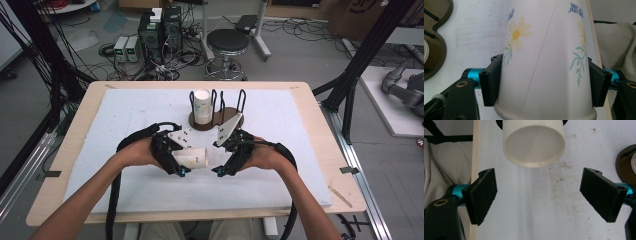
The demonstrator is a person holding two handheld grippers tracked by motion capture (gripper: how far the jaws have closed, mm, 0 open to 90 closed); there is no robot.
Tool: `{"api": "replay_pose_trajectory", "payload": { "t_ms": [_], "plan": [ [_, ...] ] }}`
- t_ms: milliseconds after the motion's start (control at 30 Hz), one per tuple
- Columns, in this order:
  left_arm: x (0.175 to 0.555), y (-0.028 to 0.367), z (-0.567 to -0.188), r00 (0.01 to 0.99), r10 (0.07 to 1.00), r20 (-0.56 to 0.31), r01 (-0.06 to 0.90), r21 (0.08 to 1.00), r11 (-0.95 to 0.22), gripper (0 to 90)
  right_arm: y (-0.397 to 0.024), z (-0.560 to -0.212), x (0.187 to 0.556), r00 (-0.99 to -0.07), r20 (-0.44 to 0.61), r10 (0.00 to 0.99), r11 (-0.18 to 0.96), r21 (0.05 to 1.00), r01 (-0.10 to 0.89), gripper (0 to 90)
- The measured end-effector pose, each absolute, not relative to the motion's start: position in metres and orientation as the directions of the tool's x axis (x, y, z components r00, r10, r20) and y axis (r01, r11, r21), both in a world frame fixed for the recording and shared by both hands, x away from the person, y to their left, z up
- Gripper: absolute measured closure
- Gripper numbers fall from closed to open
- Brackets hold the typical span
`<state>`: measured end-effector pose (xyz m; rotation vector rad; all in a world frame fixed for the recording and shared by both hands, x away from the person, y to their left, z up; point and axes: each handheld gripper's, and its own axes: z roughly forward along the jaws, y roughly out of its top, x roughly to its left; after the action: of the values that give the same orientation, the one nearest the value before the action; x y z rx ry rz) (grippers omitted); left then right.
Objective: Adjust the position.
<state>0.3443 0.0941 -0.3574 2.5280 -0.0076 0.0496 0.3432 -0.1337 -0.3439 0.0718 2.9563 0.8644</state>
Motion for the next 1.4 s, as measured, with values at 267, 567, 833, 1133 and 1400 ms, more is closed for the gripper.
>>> {"api": "replay_pose_trajectory", "payload": {
  "t_ms": [267,567,833,1133,1400],
  "plan": [
    [0.344,0.083,-0.360,0.999,0.001,0.036,-0.020,0.576,-0.817,27.6,-0.123,-0.347,0.344,-0.998,-0.049,0.043,0.857,0.514,0.012,14.8],
    [0.346,0.077,-0.358,0.999,-0.009,0.041,-0.030,0.571,-0.821,27.6,-0.120,-0.347,0.345,-0.998,-0.056,0.038,0.854,0.520,0.004,14.9],
    [0.347,0.076,-0.359,0.999,-0.009,0.040,-0.030,0.560,-0.828,27.6,-0.117,-0.348,0.345,-0.998,-0.052,0.036,0.855,0.519,0.003,14.9],
    [0.347,0.075,-0.361,1.000,-0.002,0.026,-0.016,0.558,-0.830,27.6,-0.113,-0.350,0.346,-0.998,-0.051,0.025,0.860,0.510,-0.005,20.8],
    [0.349,0.076,-0.361,0.999,-0.013,0.036,-0.030,0.547,-0.837,28.2,-0.110,-0.349,0.345,-0.999,-0.049,0.015,0.859,0.512,-0.012,36.0]
  ]
}}
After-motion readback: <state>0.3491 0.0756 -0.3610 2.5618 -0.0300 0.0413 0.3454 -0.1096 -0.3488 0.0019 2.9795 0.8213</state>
